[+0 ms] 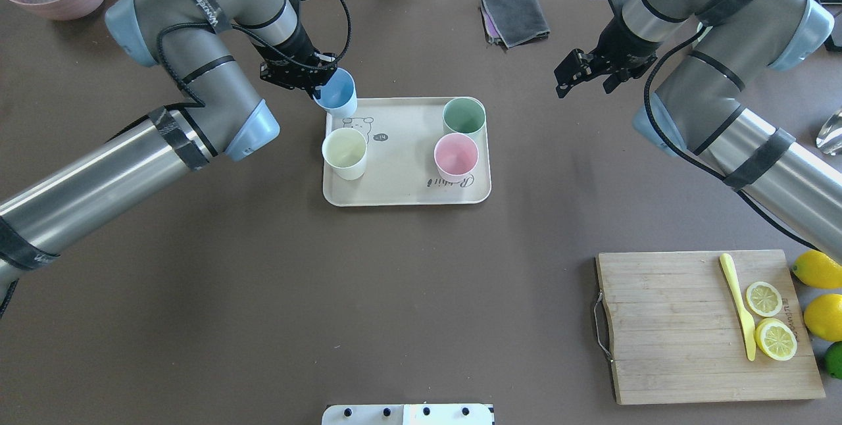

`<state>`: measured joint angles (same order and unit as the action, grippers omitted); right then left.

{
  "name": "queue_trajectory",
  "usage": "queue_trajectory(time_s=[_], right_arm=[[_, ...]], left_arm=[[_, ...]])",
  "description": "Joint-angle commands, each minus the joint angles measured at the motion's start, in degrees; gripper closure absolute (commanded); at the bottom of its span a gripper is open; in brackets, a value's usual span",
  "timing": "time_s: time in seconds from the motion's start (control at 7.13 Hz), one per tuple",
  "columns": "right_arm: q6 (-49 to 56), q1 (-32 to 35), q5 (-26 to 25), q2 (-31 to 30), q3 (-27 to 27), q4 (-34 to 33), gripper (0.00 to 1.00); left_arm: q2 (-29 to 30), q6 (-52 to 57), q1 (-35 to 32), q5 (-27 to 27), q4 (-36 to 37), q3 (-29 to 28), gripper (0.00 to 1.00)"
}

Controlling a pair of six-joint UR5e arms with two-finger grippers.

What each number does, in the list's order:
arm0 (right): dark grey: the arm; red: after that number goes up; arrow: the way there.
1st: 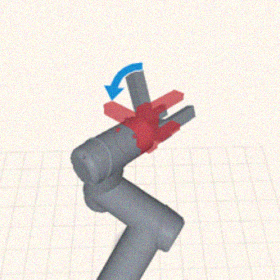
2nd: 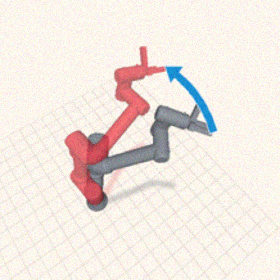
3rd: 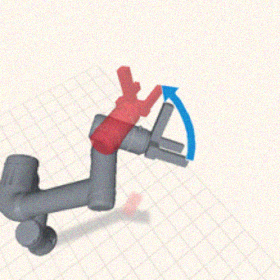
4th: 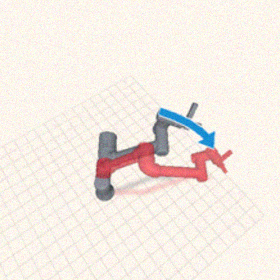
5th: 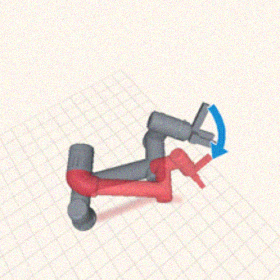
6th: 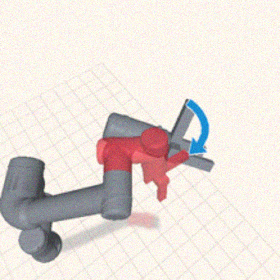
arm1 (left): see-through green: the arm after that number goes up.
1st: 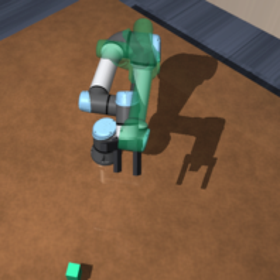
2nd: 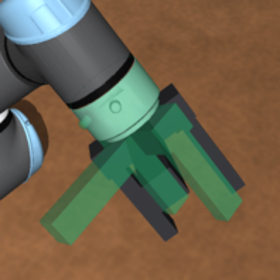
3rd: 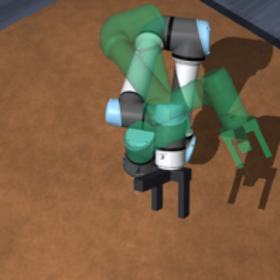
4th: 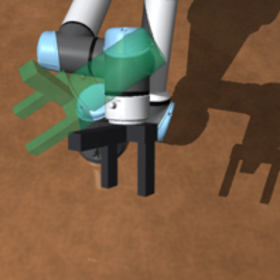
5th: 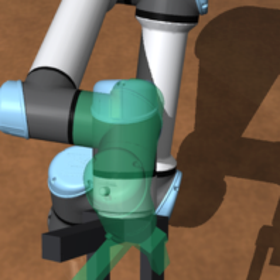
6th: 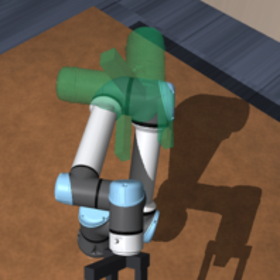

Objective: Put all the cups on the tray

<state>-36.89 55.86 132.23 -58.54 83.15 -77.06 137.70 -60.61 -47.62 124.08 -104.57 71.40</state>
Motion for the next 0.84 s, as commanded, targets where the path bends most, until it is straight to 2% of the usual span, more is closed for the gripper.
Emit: queue_trajectory(time_s=[0.0,0.28,0.56,0.7], right_arm=[[1.1,0.3,0.0,-0.5,-0.1,0.0,0.00],[1.0,0.3,0.0,-0.5,0.2,-0.1,0.00],[4.0,4.2,0.1,-3.0,0.1,-0.2,0.00],[11.3,6.9,0.1,-5.7,0.1,-0.2,0.00]], left_arm=[[0.6,-0.3,0.8,-0.5,-0.2,-0.4,0.02],[-2.0,3.4,-2.8,0.0,-0.4,0.1,0.02],[-11.4,12.6,-8.9,5.0,0.2,6.6,0.02],[-16.0,17.6,-11.9,6.1,0.3,9.4,0.02]])
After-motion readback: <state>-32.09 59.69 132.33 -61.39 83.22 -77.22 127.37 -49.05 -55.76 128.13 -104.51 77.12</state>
